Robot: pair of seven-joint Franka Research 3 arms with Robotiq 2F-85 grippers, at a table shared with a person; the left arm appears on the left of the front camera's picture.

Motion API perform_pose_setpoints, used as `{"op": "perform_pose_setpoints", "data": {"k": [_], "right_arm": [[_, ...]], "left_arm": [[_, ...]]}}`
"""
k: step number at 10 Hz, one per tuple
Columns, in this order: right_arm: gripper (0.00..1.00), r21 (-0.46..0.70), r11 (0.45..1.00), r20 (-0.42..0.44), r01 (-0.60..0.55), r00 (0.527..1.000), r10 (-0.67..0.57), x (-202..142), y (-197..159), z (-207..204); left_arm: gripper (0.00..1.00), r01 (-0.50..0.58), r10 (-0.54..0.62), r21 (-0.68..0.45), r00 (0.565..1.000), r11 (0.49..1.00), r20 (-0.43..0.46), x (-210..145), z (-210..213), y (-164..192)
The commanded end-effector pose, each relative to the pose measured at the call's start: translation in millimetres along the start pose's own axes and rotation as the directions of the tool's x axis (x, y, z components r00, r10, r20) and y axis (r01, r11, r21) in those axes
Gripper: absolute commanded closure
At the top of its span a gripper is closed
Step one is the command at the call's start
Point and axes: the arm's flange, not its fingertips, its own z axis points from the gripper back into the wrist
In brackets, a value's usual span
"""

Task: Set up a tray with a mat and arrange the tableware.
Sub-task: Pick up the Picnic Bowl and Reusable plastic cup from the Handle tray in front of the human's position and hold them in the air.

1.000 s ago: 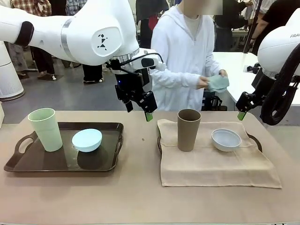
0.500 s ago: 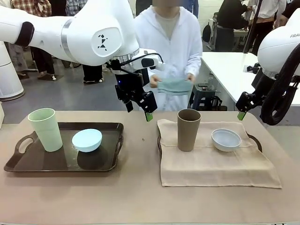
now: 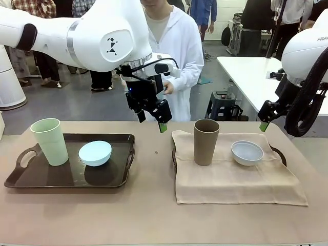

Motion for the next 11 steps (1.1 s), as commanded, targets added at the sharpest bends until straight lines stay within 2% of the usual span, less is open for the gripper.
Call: {"op": "perform_pose_setpoints", "data": {"k": [1,3,5,7,8,10,11], "right_arm": [[0.09,0.000,1.000,-0.002,-0.002,1.000,0.002,-2.7,0.9,-1.0],[0.09,0.000,1.000,0.000,0.000,1.000,0.000,0.0,0.0,0.0],[0.09,-0.016,0.999,0.001,0.047,0.999,-0.047,-8.5,-16.7,7.8],[0.09,0.027,0.994,0.014,0.109,0.994,-0.109,-24.0,-49.7,28.6],[0.09,0.068,0.985,0.026,0.157,0.987,-0.160,-30.0,-69.5,40.4],[0.09,0.094,0.968,0.022,0.231,0.972,-0.234,-37.4,-98.4,49.4],[0.09,0.082,0.958,0.008,0.275,0.961,-0.277,-36.4,-102.8,48.3]], "left_arm": [[0.00,0.013,-0.013,0.020,1.000,1.000,0.013,-3.9,-1.2,1.8],[0.00,0.000,0.000,0.000,1.000,1.000,0.000,0.0,0.0,0.0],[0.00,-0.182,0.182,0.000,0.983,0.983,-0.020,-50.4,22.8,48.8],[0.00,-0.358,0.357,-0.002,0.934,0.934,-0.028,-115.8,47.2,104.1],[0.00,-0.451,0.450,-0.021,0.893,0.892,-0.030,-149.7,60.3,135.8],[0.00,-0.532,0.531,-0.042,0.847,0.846,-0.023,-194.3,72.6,169.7],[0.00,-0.528,0.527,-0.017,0.850,0.849,-0.016,-201.6,77.8,170.1]]}}
